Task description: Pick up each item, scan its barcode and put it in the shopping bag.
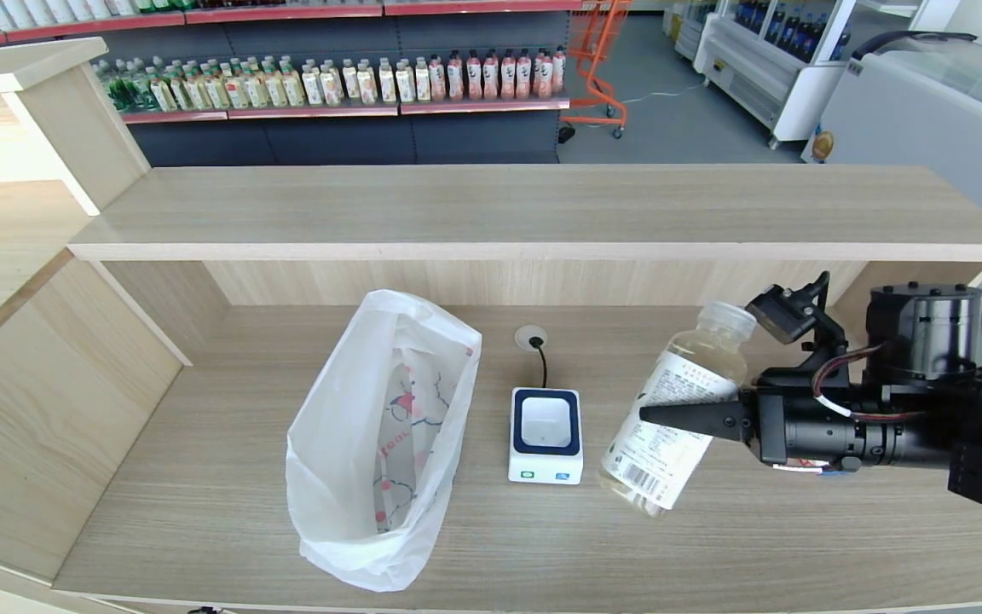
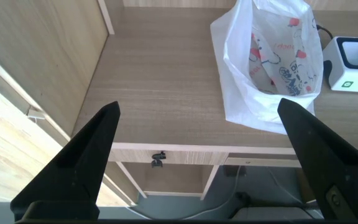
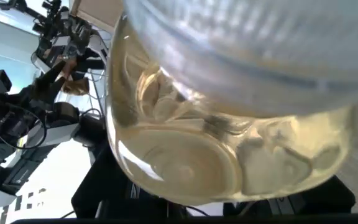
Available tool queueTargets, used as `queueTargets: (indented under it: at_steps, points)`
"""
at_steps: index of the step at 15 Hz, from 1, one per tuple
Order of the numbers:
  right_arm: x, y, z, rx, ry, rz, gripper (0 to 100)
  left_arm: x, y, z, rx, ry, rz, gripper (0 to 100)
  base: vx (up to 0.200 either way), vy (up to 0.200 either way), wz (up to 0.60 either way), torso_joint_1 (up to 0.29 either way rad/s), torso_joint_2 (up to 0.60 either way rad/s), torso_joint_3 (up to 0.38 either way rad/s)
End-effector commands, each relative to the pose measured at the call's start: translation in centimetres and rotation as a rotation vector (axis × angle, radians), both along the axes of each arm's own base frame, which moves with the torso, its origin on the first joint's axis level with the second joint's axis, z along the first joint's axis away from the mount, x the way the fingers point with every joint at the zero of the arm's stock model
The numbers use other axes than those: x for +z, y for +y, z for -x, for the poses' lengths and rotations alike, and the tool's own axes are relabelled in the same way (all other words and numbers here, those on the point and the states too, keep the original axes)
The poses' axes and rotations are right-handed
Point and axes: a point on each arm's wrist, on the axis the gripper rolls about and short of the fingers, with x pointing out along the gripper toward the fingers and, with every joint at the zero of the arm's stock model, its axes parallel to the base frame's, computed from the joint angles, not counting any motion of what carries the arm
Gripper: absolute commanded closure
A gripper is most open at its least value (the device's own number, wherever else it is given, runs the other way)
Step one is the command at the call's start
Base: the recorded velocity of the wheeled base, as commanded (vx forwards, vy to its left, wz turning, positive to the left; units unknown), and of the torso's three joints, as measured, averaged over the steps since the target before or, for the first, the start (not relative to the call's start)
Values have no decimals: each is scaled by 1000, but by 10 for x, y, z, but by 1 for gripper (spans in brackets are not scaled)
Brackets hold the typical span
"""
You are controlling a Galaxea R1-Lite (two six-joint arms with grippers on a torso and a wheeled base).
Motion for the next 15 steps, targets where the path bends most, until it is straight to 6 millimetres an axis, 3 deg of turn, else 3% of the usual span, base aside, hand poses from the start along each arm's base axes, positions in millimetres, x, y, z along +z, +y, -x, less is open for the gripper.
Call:
queueTargets:
  at_steps: [1, 6, 15]
  points:
    - [3, 6, 10, 37, 5, -10, 100, 0, 0, 0, 1, 0, 0, 0, 0, 0, 0, 0, 0, 0]
    - [7, 23, 16, 104, 33, -32, 100, 0, 0, 0, 1, 0, 0, 0, 0, 0, 0, 0, 0, 0]
    - [6, 27, 19, 115, 27, -26, 100, 0, 0, 0, 1, 0, 0, 0, 0, 0, 0, 0, 0, 0]
